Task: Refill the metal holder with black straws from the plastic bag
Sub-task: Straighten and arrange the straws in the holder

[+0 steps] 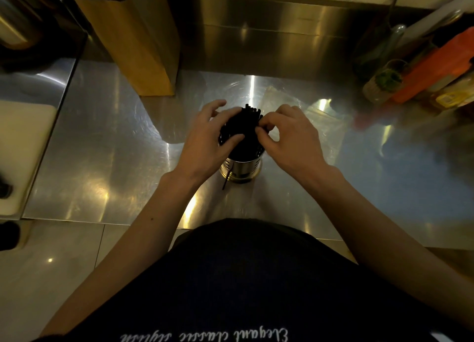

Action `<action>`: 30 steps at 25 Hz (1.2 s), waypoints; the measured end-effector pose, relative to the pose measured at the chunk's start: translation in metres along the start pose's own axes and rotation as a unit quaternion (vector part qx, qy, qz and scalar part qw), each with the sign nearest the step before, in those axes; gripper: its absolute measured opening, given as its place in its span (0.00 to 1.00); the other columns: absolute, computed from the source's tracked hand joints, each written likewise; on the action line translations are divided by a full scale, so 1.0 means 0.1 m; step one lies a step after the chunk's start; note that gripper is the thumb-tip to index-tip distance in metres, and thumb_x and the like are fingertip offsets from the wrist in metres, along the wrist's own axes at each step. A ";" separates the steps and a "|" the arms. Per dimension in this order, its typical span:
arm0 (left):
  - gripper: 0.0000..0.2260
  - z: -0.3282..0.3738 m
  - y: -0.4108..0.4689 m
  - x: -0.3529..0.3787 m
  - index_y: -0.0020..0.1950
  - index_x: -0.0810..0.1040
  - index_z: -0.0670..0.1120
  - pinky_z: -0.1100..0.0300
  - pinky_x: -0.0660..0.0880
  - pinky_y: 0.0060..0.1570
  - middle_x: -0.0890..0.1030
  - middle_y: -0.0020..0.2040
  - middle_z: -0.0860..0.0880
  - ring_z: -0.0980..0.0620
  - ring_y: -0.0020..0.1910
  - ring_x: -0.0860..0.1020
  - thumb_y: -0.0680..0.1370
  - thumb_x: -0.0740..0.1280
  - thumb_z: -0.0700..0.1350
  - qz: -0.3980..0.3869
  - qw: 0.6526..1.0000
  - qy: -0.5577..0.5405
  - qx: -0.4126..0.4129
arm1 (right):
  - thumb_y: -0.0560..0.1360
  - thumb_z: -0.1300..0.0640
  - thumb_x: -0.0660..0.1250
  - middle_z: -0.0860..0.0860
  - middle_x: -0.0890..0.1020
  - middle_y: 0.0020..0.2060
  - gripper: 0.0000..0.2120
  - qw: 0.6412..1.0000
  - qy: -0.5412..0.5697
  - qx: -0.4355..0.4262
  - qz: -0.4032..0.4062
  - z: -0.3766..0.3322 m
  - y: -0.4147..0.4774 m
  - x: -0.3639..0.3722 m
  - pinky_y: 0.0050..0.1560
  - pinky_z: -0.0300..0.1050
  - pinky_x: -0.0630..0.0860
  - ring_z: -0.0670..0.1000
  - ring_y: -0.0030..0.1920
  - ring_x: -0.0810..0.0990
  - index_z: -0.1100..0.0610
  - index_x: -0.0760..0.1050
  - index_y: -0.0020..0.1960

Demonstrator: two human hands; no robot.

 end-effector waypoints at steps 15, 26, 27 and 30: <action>0.17 0.07 0.06 0.15 0.71 0.70 0.45 0.72 0.68 0.59 0.78 0.66 0.47 0.51 0.63 0.75 0.84 0.55 0.47 -0.025 0.998 -0.062 0.017 | 0.83 0.45 0.50 0.54 0.58 0.77 0.27 0.990 0.068 -0.012 -0.126 0.01 0.02 0.40 0.74 0.49 0.61 0.51 0.76 0.58 0.57 0.55 0.77; 0.22 -0.06 -0.17 0.14 0.77 0.61 0.48 0.52 0.70 0.69 0.72 0.71 0.43 0.46 0.71 0.71 0.84 0.56 0.51 -0.029 0.980 -0.182 -0.072 | 0.83 0.44 0.49 0.55 0.68 0.72 0.25 0.980 0.177 0.045 -0.077 0.02 -0.06 0.41 0.68 0.43 0.63 0.53 0.71 0.67 0.56 0.61 0.75; 0.23 -0.08 -0.19 0.14 0.77 0.59 0.49 0.53 0.70 0.69 0.72 0.72 0.42 0.47 0.71 0.71 0.83 0.56 0.51 -0.029 0.978 -0.193 -0.080 | 0.83 0.45 0.49 0.55 0.68 0.73 0.25 0.979 0.182 0.048 -0.075 0.02 -0.07 0.41 0.69 0.43 0.63 0.53 0.72 0.67 0.56 0.60 0.76; 0.25 -0.14 -0.27 0.11 0.78 0.56 0.50 0.54 0.69 0.69 0.72 0.72 0.43 0.48 0.69 0.72 0.83 0.56 0.54 -0.006 0.973 -0.207 -0.105 | 0.83 0.44 0.50 0.55 0.65 0.74 0.26 0.979 0.188 0.049 -0.064 0.05 -0.11 0.38 0.70 0.43 0.61 0.53 0.73 0.64 0.56 0.57 0.77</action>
Point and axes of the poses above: each hand's wrist, its own y-axis towards the middle knuckle, its own x-axis out of the palm, z = x × y, the point moved 6 cm from there along y, towards the middle knuckle
